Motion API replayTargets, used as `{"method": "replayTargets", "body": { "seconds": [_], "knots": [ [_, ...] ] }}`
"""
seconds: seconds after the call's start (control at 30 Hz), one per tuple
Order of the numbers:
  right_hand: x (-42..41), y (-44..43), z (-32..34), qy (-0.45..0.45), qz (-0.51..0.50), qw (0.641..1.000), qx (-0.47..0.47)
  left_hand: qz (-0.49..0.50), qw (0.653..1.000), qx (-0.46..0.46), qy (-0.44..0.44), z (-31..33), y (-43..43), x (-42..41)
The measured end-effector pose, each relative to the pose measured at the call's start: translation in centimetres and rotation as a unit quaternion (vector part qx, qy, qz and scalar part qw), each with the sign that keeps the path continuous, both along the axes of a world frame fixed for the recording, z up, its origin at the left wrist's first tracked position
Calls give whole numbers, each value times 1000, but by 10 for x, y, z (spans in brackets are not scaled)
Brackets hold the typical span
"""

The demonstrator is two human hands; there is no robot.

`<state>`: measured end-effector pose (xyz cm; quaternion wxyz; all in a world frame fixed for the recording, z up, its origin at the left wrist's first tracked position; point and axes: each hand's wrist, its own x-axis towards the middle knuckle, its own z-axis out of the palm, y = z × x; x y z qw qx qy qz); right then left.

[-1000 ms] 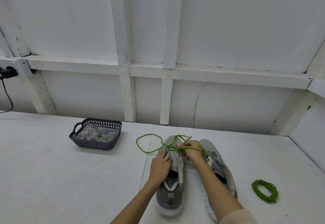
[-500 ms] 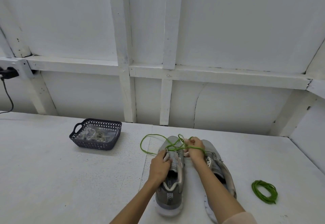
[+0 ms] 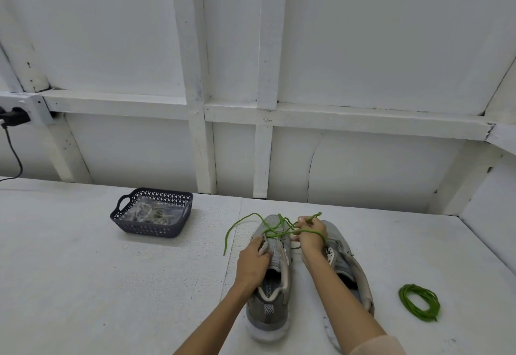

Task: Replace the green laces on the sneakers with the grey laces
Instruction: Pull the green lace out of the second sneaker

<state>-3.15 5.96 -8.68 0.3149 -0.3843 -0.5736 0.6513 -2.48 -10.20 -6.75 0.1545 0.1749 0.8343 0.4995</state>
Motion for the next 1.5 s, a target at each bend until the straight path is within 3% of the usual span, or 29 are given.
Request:
{"method": "replayTargets", "body": {
  "seconds": [0.2,0.37,0.43,0.57,0.63,0.77,0.9,0.97,1.13,1.2,1.33,1.4,1.5],
  "knots": [
    [0,3,-11,-168,181,967,69,10,1000,-4,-8,-5,1,-2],
    [-3,-4,-8,-8,5,1000,22,12,1000,11,-6,-6,2,-3],
    [-5,-2,-13,-24,21,999,23,10,1000,9,-1,-6,2,-2],
    [-3,-1,-21,-125,156,978,61,16,1000,1,-5,-8,2,-4],
    [0,-1,-18,-93,136,985,42,16,1000,1,-6,-8,2,-3],
    [-2,1,-19,6,-14,1000,20,9,1000,11,-4,-7,2,-3],
    [0,-1,-20,-118,106,985,65,9,1000,4,3,-9,2,-5],
    [1,0,-21,-130,137,979,74,12,1000,5,0,-11,3,-5],
    [-6,-3,-27,-27,-56,997,47,7,1000,6,5,-13,3,-6],
    [-8,-5,-26,-54,-31,997,56,11,1000,10,2,-13,3,-6],
    [-5,-6,-25,-144,115,978,93,14,1000,4,7,-15,4,-7],
    [-8,-2,-30,-133,69,982,113,13,1000,9,4,-13,4,-6],
    [-10,-7,-26,-71,-33,994,71,15,1000,8,11,-12,4,-6]
  ]
}}
